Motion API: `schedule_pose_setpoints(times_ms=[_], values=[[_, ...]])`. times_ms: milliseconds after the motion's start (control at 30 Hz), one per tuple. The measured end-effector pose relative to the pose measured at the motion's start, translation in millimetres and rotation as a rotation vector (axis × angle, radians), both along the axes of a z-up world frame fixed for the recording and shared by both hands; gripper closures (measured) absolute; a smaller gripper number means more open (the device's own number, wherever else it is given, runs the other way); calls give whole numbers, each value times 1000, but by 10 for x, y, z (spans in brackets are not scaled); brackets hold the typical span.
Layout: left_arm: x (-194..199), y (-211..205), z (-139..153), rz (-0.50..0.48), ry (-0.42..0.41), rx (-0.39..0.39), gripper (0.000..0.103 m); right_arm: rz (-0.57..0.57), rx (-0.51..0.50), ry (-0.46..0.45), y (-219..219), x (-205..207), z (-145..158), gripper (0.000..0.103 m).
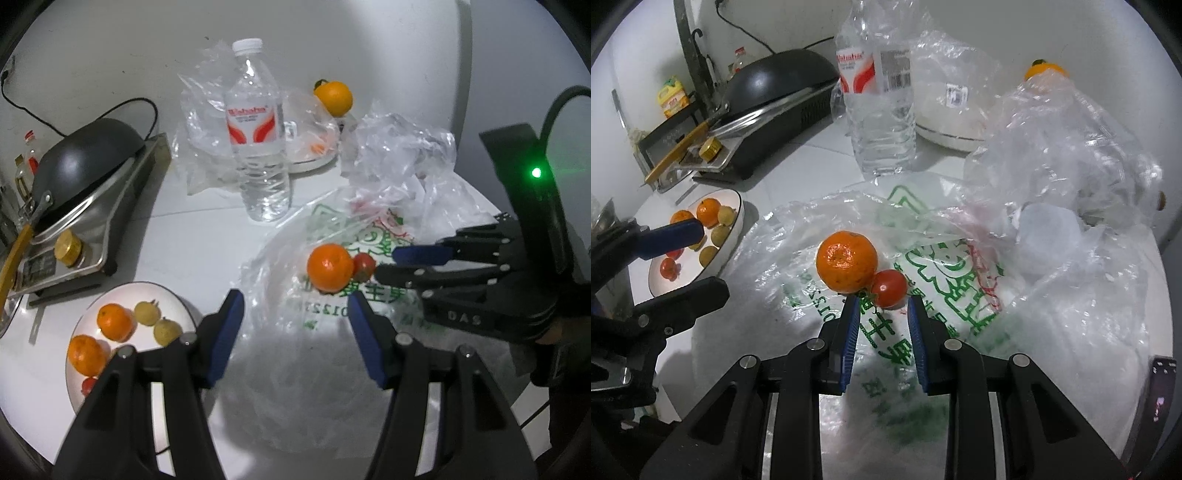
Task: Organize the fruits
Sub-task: 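Move both tools back toward the mandarin and tomato on the bag, then grasp the mandarin with the left gripper while the right gripper grasps the red tomato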
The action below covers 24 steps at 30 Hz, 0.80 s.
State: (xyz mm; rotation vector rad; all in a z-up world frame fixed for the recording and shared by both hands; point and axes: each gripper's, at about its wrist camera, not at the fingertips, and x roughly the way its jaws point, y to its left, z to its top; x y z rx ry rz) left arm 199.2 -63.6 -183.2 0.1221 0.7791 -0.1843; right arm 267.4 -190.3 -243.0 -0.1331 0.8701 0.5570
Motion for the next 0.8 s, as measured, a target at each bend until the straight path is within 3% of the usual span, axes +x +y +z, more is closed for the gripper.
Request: schedule_pose_setpoints(times_ms=[233, 800], values=[[133, -44, -46, -2, 18, -8, 43, 27, -4, 24, 52, 173, -93, 69], [231, -183, -64, -53, 8, 46, 43, 79, -6, 32, 100, 252, -197, 73]])
